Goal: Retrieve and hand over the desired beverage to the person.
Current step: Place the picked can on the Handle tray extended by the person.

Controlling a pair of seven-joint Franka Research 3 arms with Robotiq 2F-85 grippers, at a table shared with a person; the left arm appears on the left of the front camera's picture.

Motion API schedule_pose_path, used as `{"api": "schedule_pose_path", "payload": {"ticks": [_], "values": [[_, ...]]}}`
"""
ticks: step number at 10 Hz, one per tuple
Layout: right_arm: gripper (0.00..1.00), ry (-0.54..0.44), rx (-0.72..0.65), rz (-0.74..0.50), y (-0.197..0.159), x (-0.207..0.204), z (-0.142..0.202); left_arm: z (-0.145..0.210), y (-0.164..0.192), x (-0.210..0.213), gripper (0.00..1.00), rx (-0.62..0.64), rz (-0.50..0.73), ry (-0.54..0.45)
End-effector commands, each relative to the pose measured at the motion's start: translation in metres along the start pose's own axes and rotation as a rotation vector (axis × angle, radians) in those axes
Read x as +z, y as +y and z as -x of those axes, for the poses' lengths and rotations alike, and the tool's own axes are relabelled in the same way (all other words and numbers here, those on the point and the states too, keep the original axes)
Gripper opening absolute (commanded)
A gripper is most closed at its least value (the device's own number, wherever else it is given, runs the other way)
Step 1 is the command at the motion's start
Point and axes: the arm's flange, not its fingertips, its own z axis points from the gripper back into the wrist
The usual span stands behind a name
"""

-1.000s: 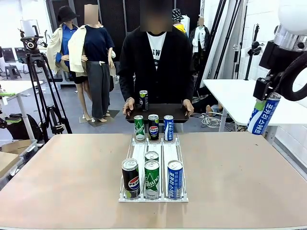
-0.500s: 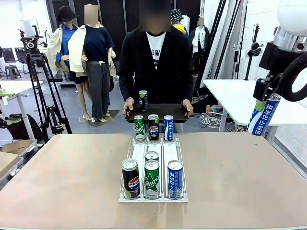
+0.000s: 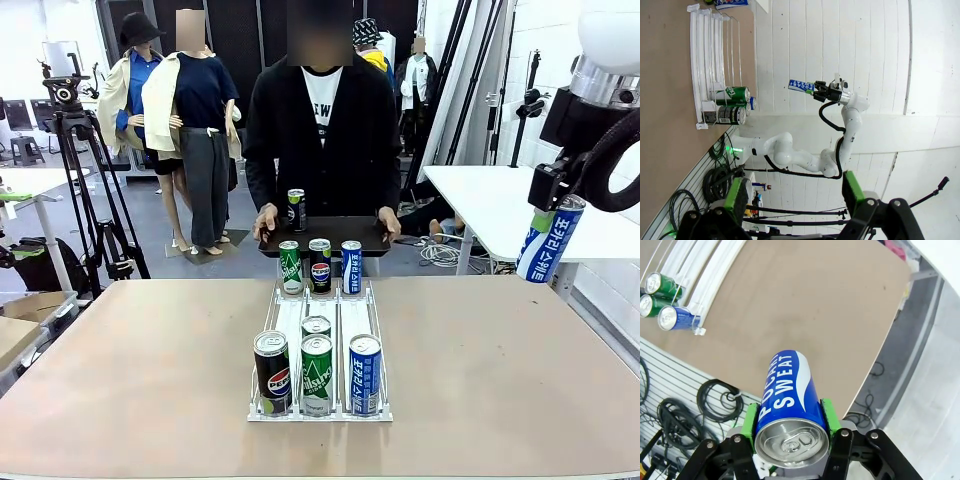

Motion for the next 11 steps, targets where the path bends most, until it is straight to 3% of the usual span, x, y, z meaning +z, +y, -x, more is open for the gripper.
{"api": "schedule_pose_path", "payload": {"ticks": [1,11], "values": [[0.00,-0.003,0.000,-0.001,-0.0009,0.0019,-0.0001,0.0007,-0.0012,0.0006,1.00,-0.001,-0.008,-0.006],[0.00,-0.003,0.000,-0.001,-0.0009,0.0019,-0.0001,0.0007,-0.0012,0.0006,1.00,-0.001,-0.008,-0.006]]}}
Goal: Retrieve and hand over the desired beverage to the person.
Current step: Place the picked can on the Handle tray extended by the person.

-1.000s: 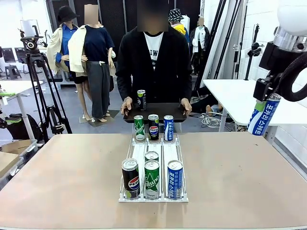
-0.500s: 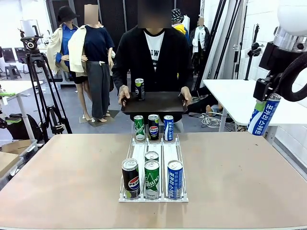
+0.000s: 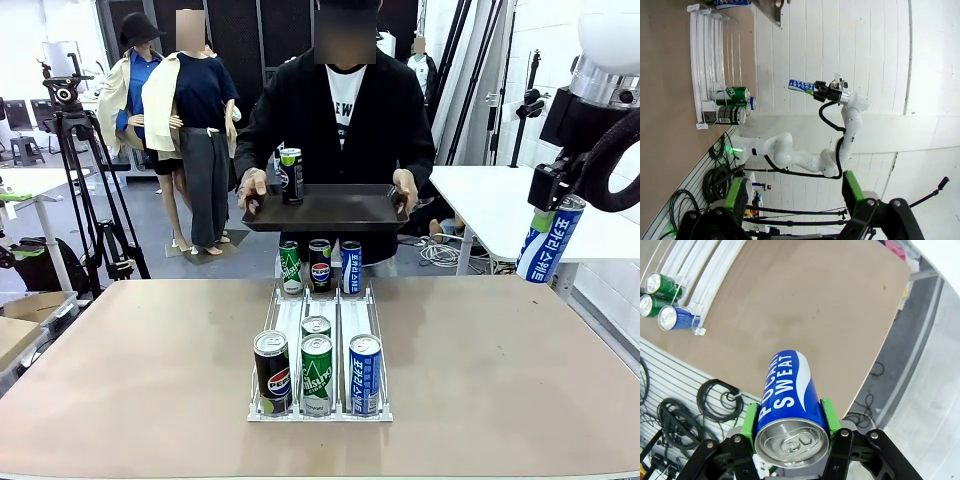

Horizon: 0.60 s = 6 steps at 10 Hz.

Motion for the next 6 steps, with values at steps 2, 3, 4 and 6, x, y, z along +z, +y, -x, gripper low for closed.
{"api": "schedule_pose_path", "payload": {"ticks": [2,3,4,6], "values": [[0.00,-0.003,0.000,-0.001,-0.0009,0.0019,-0.0001,0.0007,-0.0012,0.0006,1.00,-0.001,-0.008,-0.006],[0.00,-0.003,0.000,-0.001,-0.0009,0.0019,-0.0001,0.0007,-0.0012,0.0006,1.00,-0.001,-0.008,-0.006],[0.00,-0.003,0.000,-0.001,-0.0009,0.0019,-0.0001,0.0007,-0.0012,0.0006,1.00,-0.001,-0.008,-0.006],[0.00,-0.003,0.000,-0.001,-0.0009,0.0019,-0.0001,0.0007,-0.0012,0.0006,1.00,-0.001,-0.008,-0.006]]}}
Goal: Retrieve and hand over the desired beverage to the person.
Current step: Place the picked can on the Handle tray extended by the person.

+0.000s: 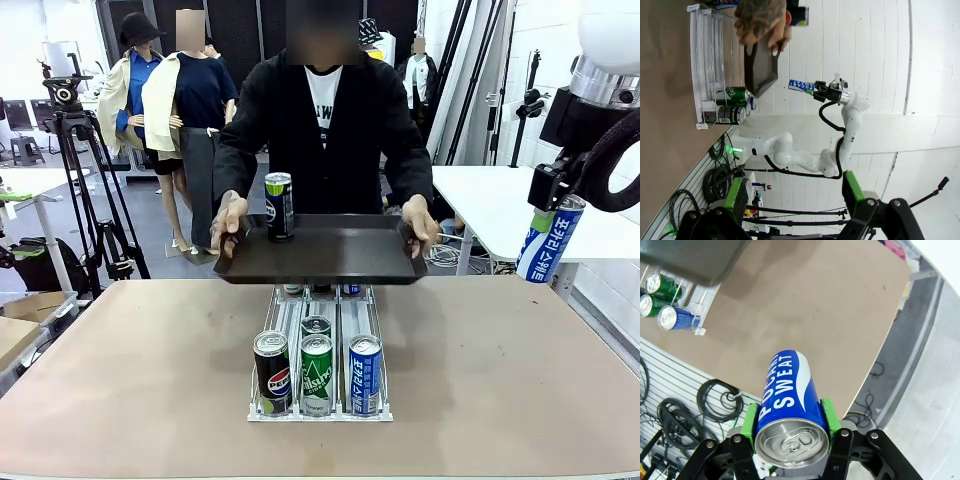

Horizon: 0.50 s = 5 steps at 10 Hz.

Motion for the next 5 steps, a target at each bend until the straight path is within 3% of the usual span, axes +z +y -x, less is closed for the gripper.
{"api": "schedule_pose_path", "payload": {"ticks": [1,5], "values": [[0.00,-0.003,0.000,-0.001,-0.0009,0.0019,-0.0001,0.0007,-0.0012,0.0006,1.00,-0.001,-0.008,-0.006],[0.00,0.000,0.000,0.000,0.0000,0.0000,0.0000,0.0007,-0.0012,0.0006,1.00,-0.001,-0.008,-0.006]]}}
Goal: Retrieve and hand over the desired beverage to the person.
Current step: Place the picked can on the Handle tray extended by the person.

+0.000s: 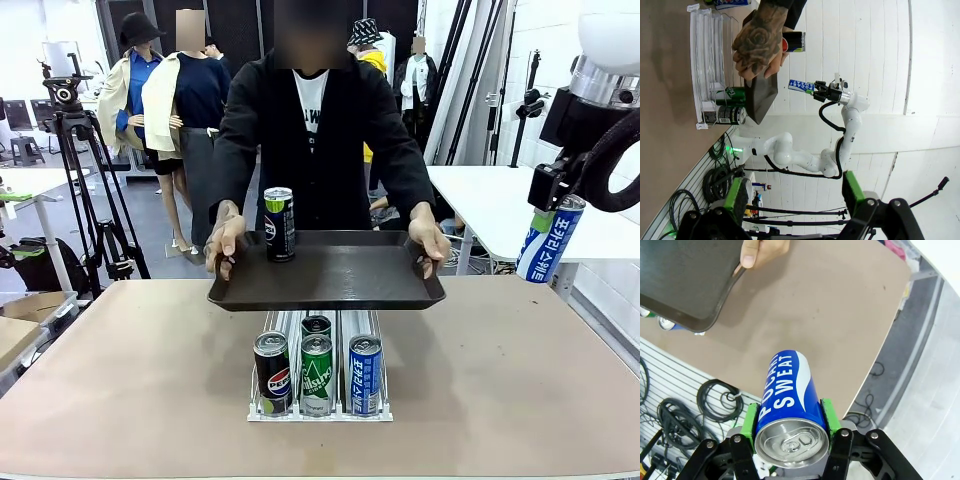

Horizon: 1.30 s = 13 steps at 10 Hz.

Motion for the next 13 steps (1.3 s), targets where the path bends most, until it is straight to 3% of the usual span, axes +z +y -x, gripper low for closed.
{"api": "schedule_pose_path", "payload": {"ticks": [1,8,13], "values": [[0.00,0.010,0.029,-0.008,0.003,0.002,-0.004,0.001,-0.001,0.001,1.00,-0.001,-0.008,-0.006],[0.00,0.113,0.033,-0.046,0.048,0.044,-0.082,0.001,-0.001,0.001,1.00,-0.001,-0.008,-0.006],[0.00,0.135,0.132,-0.090,0.071,0.028,-0.159,0.001,-0.001,0.001,1.00,-0.001,-0.008,-0.006]]}}
